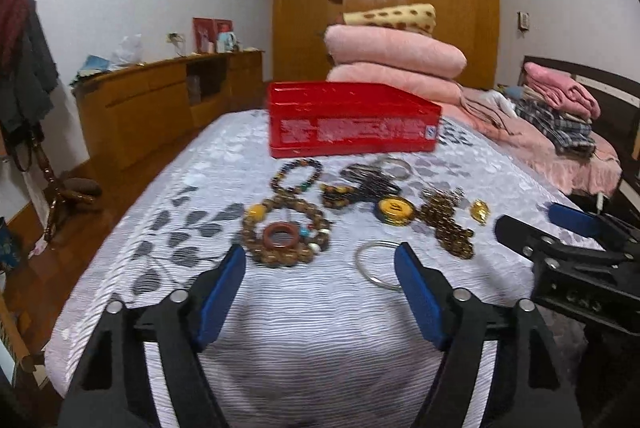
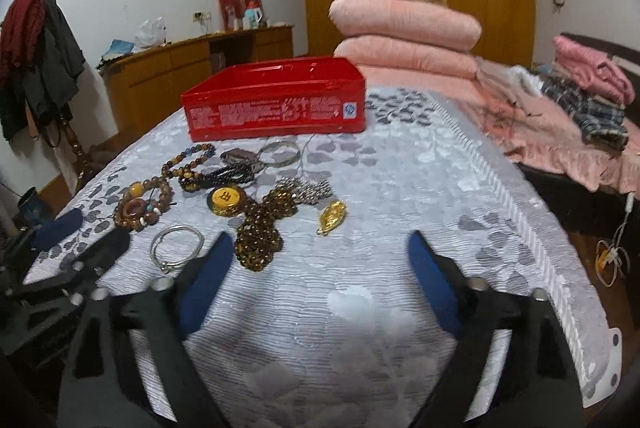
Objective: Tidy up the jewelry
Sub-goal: 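Move left tool to the silver bangle while right tool approaches the brown bead strand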
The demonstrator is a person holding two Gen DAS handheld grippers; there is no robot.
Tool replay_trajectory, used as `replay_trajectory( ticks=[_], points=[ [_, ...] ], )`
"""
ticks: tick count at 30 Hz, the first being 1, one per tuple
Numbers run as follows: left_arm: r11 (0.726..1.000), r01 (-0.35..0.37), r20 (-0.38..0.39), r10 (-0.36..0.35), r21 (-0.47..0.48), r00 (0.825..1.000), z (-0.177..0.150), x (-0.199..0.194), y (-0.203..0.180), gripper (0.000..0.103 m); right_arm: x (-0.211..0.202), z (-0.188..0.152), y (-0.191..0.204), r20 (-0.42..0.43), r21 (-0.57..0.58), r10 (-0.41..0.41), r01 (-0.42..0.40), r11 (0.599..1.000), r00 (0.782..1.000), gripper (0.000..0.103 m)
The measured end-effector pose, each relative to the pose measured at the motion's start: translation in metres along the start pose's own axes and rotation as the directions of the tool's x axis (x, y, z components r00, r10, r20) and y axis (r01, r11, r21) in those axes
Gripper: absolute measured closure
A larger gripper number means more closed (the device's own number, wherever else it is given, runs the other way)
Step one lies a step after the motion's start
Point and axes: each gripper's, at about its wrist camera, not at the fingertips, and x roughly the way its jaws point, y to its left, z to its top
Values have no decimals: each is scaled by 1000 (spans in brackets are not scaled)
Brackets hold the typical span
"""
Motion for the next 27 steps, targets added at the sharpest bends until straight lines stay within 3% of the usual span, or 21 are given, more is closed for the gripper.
replay_trajectory(
  ticks=[3, 13, 15, 18, 27],
  points=[
    [999, 47, -47, -47, -2, 998, 1, 10, -7, 37, 6, 3, -3, -43, 11, 40, -40, 999, 998, 34],
    [994, 106, -140, -101, 30, 985, 4, 37, -32, 37, 10, 11, -15, -57, 27, 46, -45, 999, 997, 34],
    [994, 98, -156, -91, 39, 984, 4, 42, -34, 45, 11, 12, -17, -57, 32, 47, -45, 998, 997, 34],
    [995, 87, -166, -78, 51, 983, 4, 45, -36, 56, 13, 14, -20, -54, 39, 44, -42, 998, 998, 34],
    [994, 107, -154, -105, 4, 983, 9, 44, -22, 56, 21, 14, -7, -81, 10, 82, -81, 997, 993, 34]
  ],
)
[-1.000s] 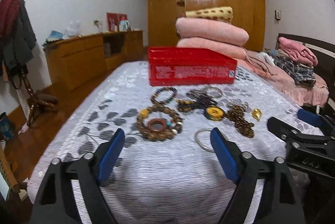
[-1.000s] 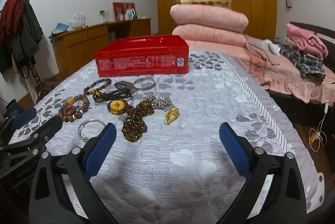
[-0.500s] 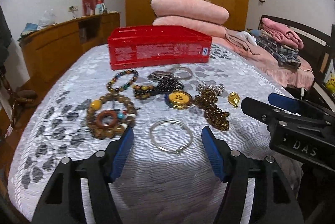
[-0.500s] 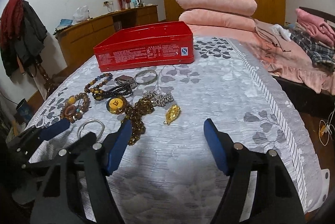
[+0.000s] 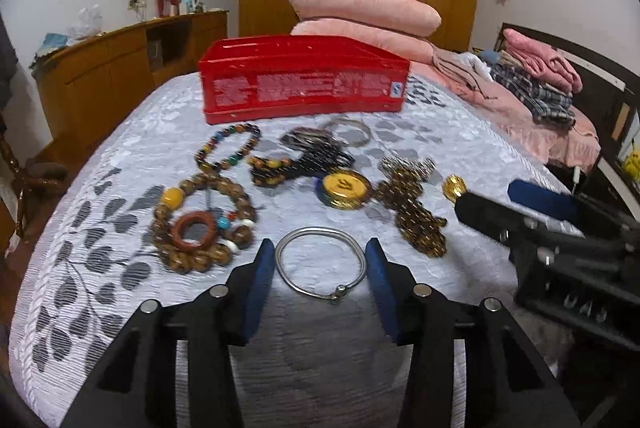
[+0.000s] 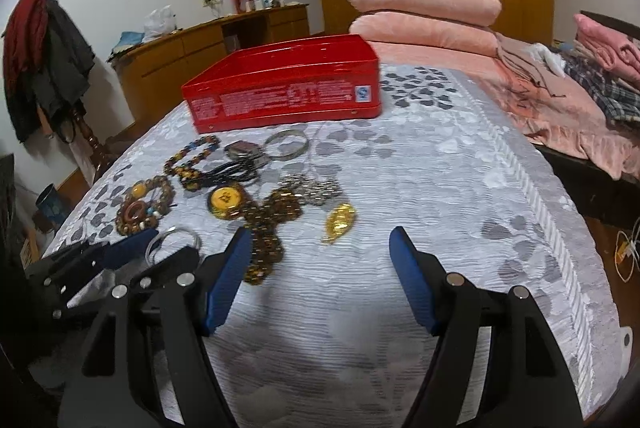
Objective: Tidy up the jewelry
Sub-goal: 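Move left tool to the silver bangle while right tool approaches the brown bead strand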
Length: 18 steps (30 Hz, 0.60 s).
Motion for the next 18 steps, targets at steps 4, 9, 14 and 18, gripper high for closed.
replay_trajectory(
  ticks=[4, 9, 14, 18],
  points=[
    [999, -28, 29, 29, -19, 999, 5, -5, 12, 56, 5, 2, 9, -23, -23, 35, -35, 999, 999, 42],
    [999, -34, 39, 35, -21, 999, 9, -6, 17, 56, 18, 6, 18, -79, -38, 68, -71, 997, 995, 55],
    [1000, -20, 47, 21, -23, 999, 12, -6, 19, 56, 27, 9, 24, -117, -46, 68, -74, 996, 991, 58],
    [1000, -4, 47, 5, -27, 999, 14, -5, 21, 56, 36, 10, 30, -156, -65, 59, -70, 995, 986, 64]
  ],
)
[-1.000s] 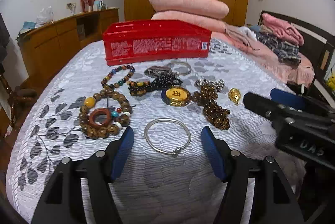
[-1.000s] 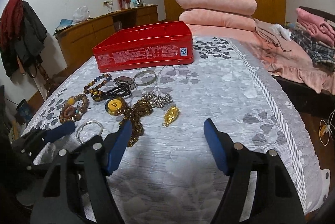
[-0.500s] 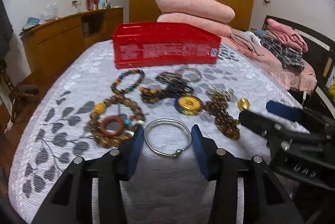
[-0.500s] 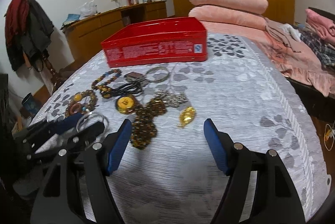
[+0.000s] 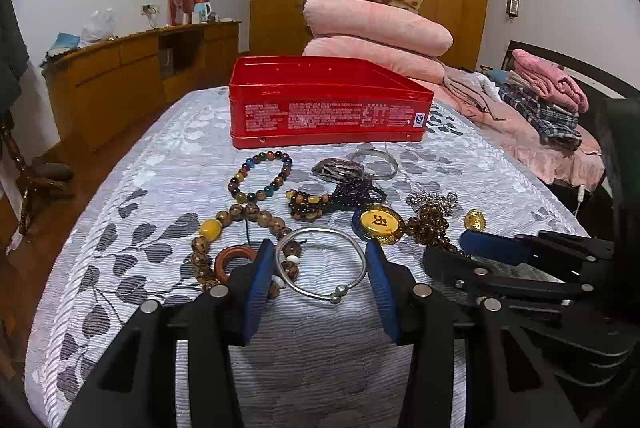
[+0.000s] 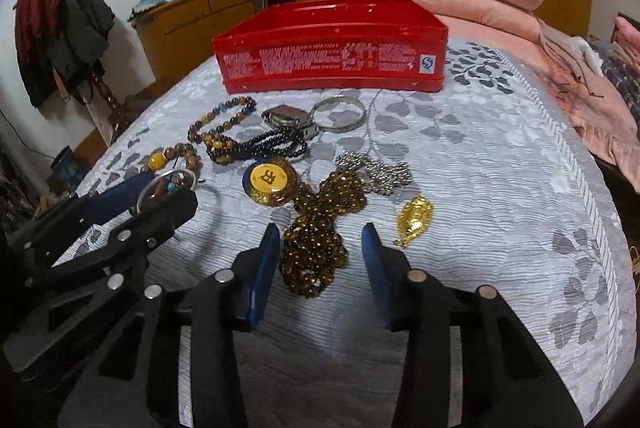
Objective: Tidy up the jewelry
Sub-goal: 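Move left tool to the silver bangle while right tool approaches the brown bead strand, then grasp the silver bangle with left tool while right tool grasps the brown bead strand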
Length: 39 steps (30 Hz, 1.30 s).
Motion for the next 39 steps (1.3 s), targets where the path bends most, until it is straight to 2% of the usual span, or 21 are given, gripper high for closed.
replay_trajectory(
  ticks=[4, 11, 28, 33, 35, 36, 39],
  points=[
    [1000, 11, 10, -11, -5, 1000, 1, -2, 3, 56, 6, 4, 1, -25, -1, -14, 14, 1000, 1000, 65],
    [1000, -11, 44, 12, -16, 999, 6, -13, 14, 56, 11, 12, 1, -39, 3, -21, 21, 1000, 999, 81],
    [999, -43, 91, 46, -26, 995, 23, -26, 20, 56, -26, 25, -1, 44, -1, 15, -14, 1000, 999, 91],
    [999, -45, 84, 47, -26, 995, 21, -25, 20, 56, -17, 11, 5, -42, -22, 47, -48, 999, 998, 89],
    [999, -46, 81, 48, -29, 996, 20, -24, 21, 56, -13, 7, 5, -55, -21, 30, -31, 999, 998, 73],
    [999, -45, 79, 48, -30, 996, 19, -23, 21, 56, -13, 7, 5, -54, -21, 24, -25, 999, 998, 70],
    [998, -51, 80, 52, -24, 995, 19, -22, 20, 56, -8, 7, 2, -60, -15, 11, -12, 1000, 998, 67]
  ],
)
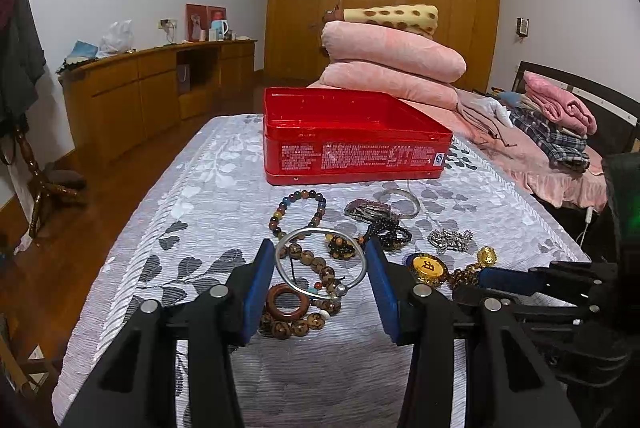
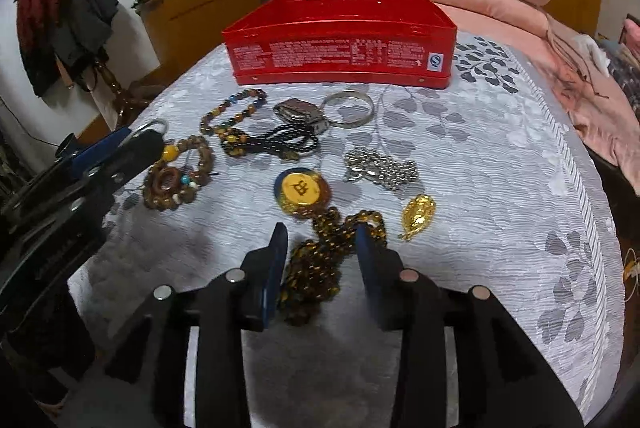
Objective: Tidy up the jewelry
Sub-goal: 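Grasp the silver bangle with left tool while right tool grasps the brown bead strand, then carry bangle with left tool into the red tin while right tool drops the bead strand there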
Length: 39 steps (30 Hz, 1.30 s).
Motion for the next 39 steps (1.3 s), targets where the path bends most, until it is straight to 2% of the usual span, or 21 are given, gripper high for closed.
replay_trajectory(
  ticks=[7, 11, 18, 21, 23, 28, 32, 39],
  points=[
    [1000, 3, -14, -3, 4, 1000, -2, 5, -1, 56, 8, 3, 6, 0, -37, -46, 46, 998, 999, 64],
    [1000, -7, -8, 7, 6, 1000, -2, 4, 0, 56, -2, -1, 1, 7, -8, -65, 65, 998, 998, 64],
    [1000, 1, -6, -1, 12, 1000, -3, 2, -3, 56, 8, -3, 0, -23, 9, -62, 62, 998, 998, 63],
    [1000, -1, -7, 1, 12, 1000, -3, 2, -3, 56, 13, 0, 1, -17, 2, -73, 73, 997, 997, 70],
    [1000, -3, -8, 3, 9, 1000, -4, 3, -2, 56, 14, 0, 1, -7, -4, -73, 73, 997, 997, 83],
    [1000, -9, -9, 9, 7, 1000, -4, 4, 0, 56, 9, 1, -3, 11, 12, -33, 33, 999, 999, 83],
    [1000, -6, -6, 6, 6, 1000, 0, 5, 0, 56, -3, 7, -4, 57, 20, -16, 15, 1000, 998, 83],
    [1000, -7, 32, 6, 15, 999, 23, 9, -2, 56, -23, 31, -13, 140, 29, 6, -10, 1000, 990, 83]
  ],
)
